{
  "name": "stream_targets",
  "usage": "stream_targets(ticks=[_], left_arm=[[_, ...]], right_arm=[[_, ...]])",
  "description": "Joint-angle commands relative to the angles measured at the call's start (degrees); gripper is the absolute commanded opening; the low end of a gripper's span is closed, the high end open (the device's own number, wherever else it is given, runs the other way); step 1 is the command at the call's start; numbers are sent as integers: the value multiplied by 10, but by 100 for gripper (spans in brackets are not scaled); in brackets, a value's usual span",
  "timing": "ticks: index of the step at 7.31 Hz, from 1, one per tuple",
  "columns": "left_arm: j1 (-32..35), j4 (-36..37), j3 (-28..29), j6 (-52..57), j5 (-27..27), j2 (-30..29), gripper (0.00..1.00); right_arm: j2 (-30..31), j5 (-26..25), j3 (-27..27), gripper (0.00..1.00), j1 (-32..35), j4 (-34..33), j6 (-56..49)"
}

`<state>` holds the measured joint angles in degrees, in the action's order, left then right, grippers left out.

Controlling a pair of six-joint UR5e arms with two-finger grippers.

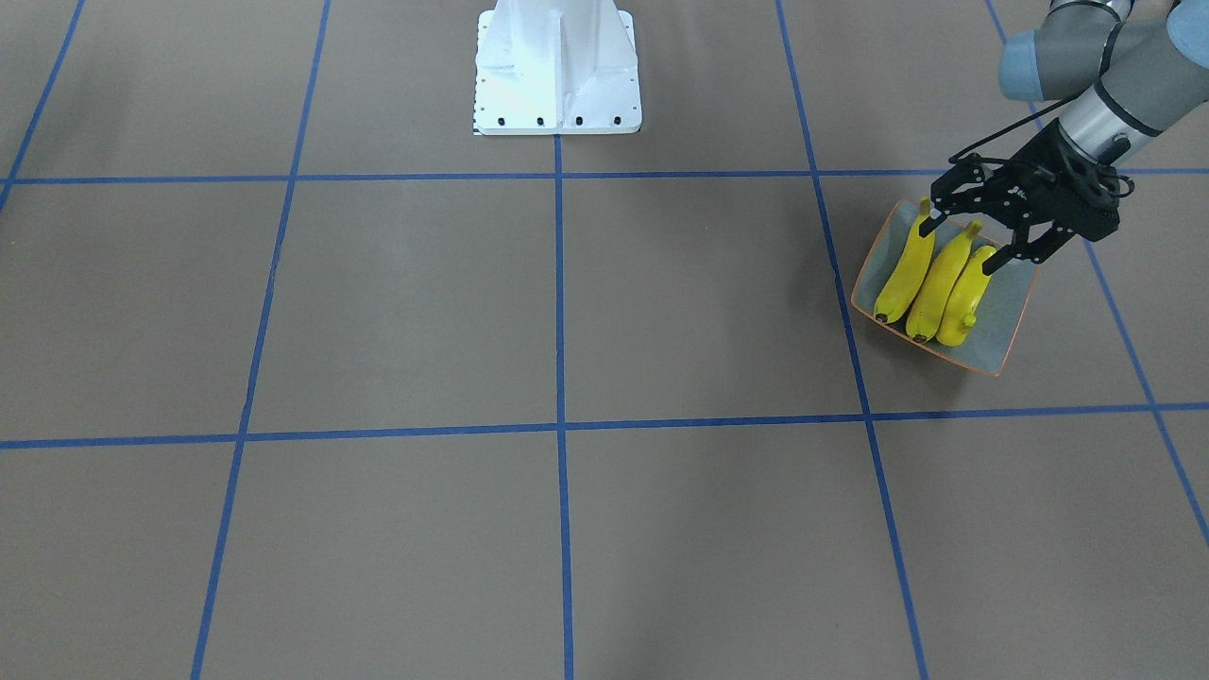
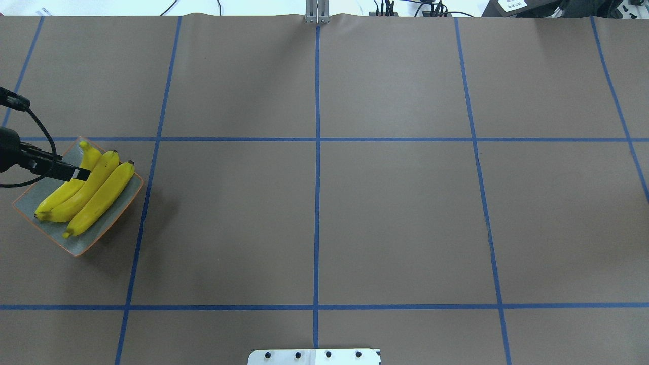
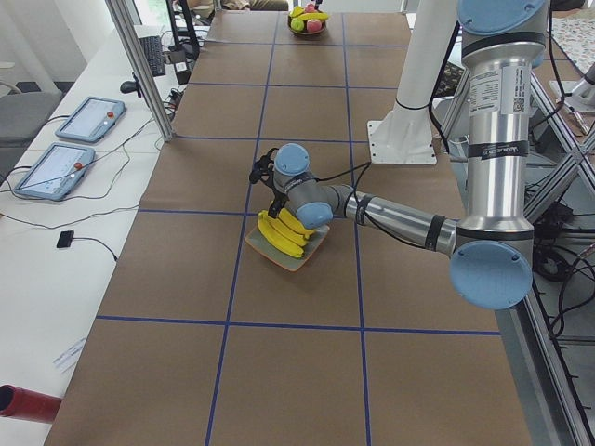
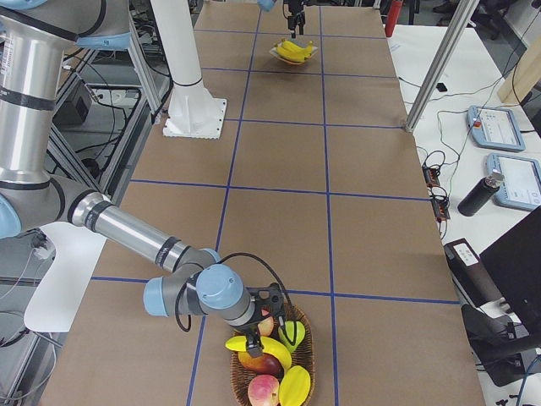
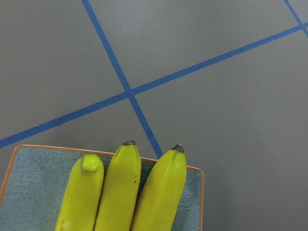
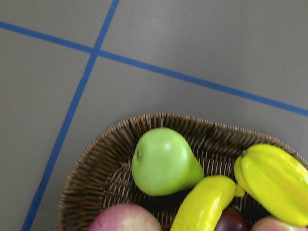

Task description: Transfer all bananas from basket to plate

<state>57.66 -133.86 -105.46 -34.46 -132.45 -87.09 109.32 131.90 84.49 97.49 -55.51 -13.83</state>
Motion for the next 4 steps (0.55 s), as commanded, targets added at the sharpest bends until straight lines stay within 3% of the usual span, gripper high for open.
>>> stream_targets(ticks=[1,4], left_arm=[[0,-1,-1,0,0,0,100],[0,-1,-1,1,0,0,100]], right_arm=[[29,-23,2,100,-18,8,-30],[27,-62,-1,100,-79,8,-30]])
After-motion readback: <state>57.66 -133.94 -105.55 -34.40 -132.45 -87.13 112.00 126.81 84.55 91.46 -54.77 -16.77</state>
